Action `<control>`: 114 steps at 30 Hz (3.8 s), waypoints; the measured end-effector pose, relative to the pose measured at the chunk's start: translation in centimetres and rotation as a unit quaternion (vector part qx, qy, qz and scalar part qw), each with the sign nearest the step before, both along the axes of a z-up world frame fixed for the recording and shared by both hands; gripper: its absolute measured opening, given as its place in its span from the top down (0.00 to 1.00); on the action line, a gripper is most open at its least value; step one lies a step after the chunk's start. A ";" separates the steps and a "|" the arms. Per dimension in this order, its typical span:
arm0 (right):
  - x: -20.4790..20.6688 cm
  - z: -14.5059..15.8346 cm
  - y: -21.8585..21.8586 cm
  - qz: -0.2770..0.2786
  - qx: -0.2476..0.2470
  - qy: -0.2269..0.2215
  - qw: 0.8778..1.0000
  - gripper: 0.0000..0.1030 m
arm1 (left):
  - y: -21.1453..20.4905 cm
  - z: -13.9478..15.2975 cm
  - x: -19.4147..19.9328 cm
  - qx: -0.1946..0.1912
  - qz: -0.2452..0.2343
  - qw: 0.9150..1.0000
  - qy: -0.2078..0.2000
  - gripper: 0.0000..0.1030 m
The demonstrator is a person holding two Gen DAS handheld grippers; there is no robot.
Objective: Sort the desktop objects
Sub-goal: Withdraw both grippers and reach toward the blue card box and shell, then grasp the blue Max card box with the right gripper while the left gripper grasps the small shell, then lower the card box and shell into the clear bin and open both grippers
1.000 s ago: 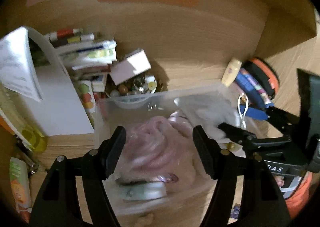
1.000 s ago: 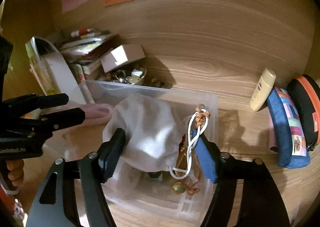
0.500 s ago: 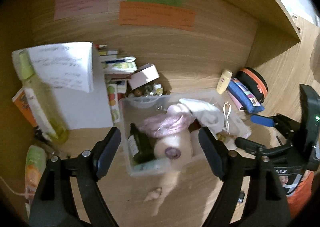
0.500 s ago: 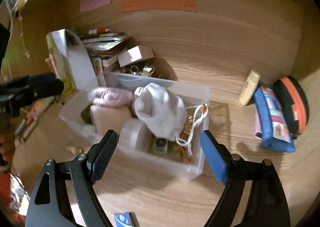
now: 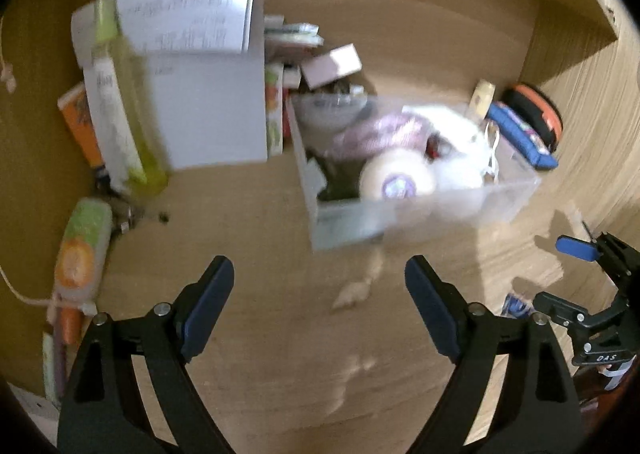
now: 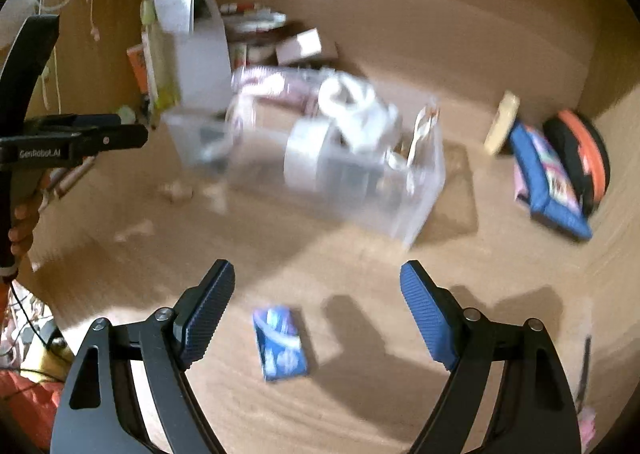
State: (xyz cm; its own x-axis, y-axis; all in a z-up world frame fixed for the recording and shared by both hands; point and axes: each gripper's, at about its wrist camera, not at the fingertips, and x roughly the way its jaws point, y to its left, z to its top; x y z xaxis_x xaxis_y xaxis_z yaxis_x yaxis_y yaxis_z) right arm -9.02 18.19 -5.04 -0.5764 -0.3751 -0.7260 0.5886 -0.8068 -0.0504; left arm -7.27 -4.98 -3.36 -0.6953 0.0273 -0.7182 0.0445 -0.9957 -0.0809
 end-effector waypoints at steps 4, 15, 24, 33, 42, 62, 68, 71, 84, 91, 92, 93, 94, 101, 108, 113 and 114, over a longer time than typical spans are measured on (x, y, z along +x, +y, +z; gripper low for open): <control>1.4 -1.8 0.2 0.022 0.010 -0.022 0.999 0.30 | 0.0 -1.6 0.6 0.003 0.003 1.000 -0.018 0.15; 1.5 -3.4 -0.6 0.057 0.026 -0.046 0.997 0.68 | 1.4 -3.7 0.6 -0.022 -0.019 0.999 -0.042 0.15; 1.3 -3.5 -0.8 0.058 0.014 -0.049 0.997 0.76 | 2.4 -4.4 -0.6 -0.028 -0.047 0.997 -0.056 0.37; 0.2 -2.8 -0.3 0.048 -0.018 -0.048 0.998 0.76 | 2.7 -4.9 -2.6 -0.027 -0.041 0.997 -0.067 0.58; -0.7 -1.5 -0.2 0.052 -0.039 -0.042 0.997 0.76 | 3.6 -4.8 -2.1 -0.048 -0.059 0.996 -0.054 0.82; -1.9 2.6 0.7 0.030 -0.089 -0.005 0.996 0.76 | 2.3 0.4 1.0 0.028 -0.057 0.997 0.032 0.82; -2.6 4.7 1.0 0.020 -0.094 0.025 0.995 0.76 | 1.5 2.5 0.8 0.024 -0.049 0.996 0.064 0.82; -3.5 5.4 1.0 0.016 -0.096 0.035 0.995 0.76 | 1.1 3.2 0.1 0.026 -0.044 0.996 0.074 0.82; -7.9 5.3 0.1 0.008 -0.093 0.027 0.995 0.76 | 0.1 2.8 -4.2 0.032 -0.041 0.997 0.062 0.82; -10.0 3.8 -0.8 0.007 -0.082 0.008 0.997 0.76 | 0.0 1.4 -6.4 0.031 -0.040 0.998 0.036 0.82; -10.2 3.6 -0.8 0.007 -0.082 0.005 0.997 0.76 | 0.0 1.2 -6.7 0.031 -0.040 0.998 0.033 0.82; -10.4 3.4 -0.9 0.007 -0.083 0.002 0.997 0.76 | 0.0 1.1 -7.0 0.032 -0.039 0.998 0.031 0.82; -10.6 3.3 -1.0 0.006 -0.082 0.001 0.997 0.76 | 0.0 0.9 -7.2 0.032 -0.039 0.998 0.028 0.82; -11.3 2.7 -1.2 0.004 -0.076 -0.004 0.997 0.76 | 0.4 0.7 -8.0 0.025 -0.042 0.999 0.024 0.82; -11.0 2.6 -1.5 0.003 -0.063 0.004 0.998 0.73 | 0.9 0.7 -8.1 0.020 -0.047 0.998 0.020 0.80; -10.5 2.8 -1.7 0.005 -0.055 0.014 0.998 0.65 | 1.2 1.1 -7.4 0.015 -0.046 0.998 0.028 0.70; -10.2 2.9 -1.8 0.007 -0.054 0.016 0.998 0.64 | 1.2 1.3 -7.1 0.012 -0.045 0.998 0.032 0.69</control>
